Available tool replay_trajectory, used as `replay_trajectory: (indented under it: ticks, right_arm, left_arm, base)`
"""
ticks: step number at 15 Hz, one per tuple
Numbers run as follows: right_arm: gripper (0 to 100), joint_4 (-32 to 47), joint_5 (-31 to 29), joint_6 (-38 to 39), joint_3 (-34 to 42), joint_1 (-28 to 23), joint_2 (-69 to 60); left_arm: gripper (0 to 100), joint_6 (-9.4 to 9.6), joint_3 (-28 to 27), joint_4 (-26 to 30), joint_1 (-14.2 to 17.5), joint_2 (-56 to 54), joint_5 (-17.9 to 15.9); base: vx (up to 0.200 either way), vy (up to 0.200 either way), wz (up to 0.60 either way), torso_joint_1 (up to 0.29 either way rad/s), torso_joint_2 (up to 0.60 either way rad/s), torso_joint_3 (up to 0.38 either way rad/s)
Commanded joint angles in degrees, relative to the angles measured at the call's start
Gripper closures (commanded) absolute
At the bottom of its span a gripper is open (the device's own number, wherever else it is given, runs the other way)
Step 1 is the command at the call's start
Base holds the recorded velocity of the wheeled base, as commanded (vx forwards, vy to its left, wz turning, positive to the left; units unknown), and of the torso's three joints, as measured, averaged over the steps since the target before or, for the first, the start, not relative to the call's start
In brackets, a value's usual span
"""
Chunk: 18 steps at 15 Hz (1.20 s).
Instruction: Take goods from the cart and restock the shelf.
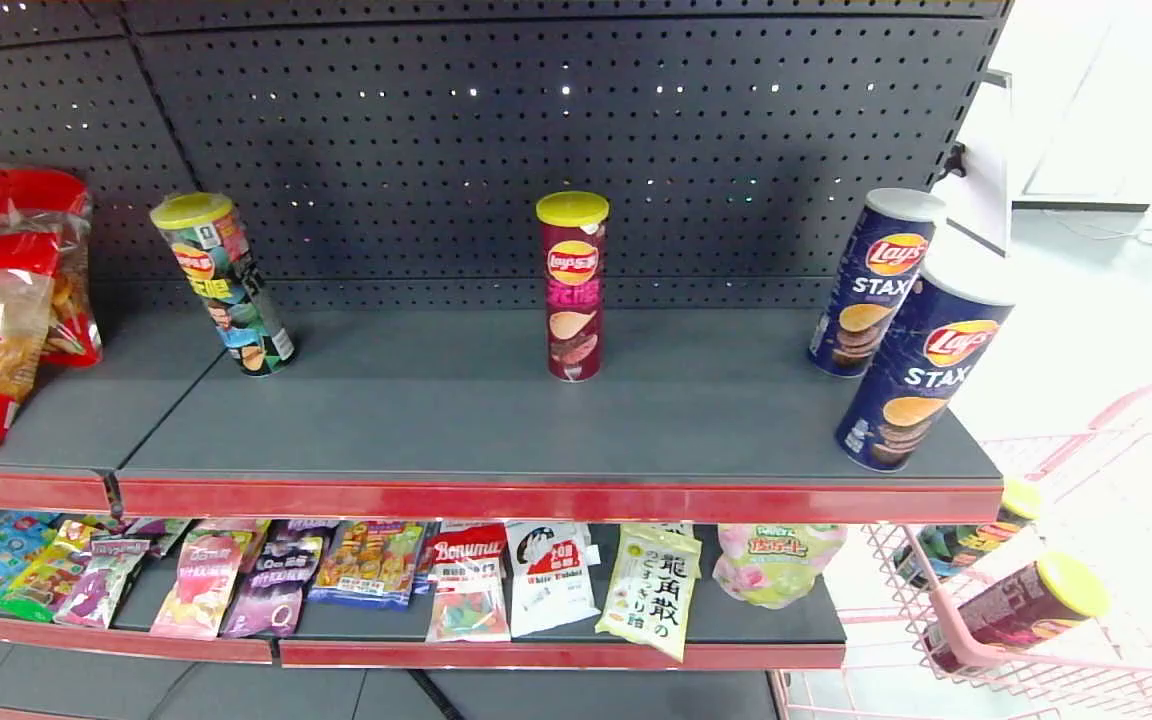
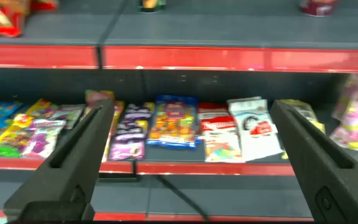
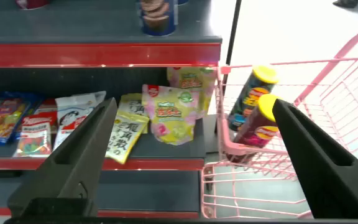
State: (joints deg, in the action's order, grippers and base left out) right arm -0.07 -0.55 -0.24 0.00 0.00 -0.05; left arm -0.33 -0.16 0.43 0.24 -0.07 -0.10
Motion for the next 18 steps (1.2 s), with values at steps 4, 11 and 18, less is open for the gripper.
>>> replay_trajectory:
  ticks: [4, 11, 18]
  right_arm:
    - [0, 0.0, -0.1, 0.0, 0.0, 0.0, 0.0]
    - [0, 0.0, -0.1, 0.0, 0.0, 0.0, 0.0]
    - [0, 0.0, -0.1, 0.0, 0.0, 0.0, 0.0]
  left_arm:
    - [0, -0.02, 0.0, 0.0, 0.0, 0.1, 0.0]
    - [0, -0.02, 0.0, 0.0, 0.0, 0.1, 0.0]
    - [0, -0.02, 0.0, -0.1, 0.0, 0.1, 0.0]
  base:
    - [0.0, -0.2, 0.0, 0.001, 0.0, 0.006]
    - [0.0, -0.057, -0.34, 0.002, 0.0, 0.002]
    - [0.0, 0.0, -0.6, 0.004, 0.0, 0.004]
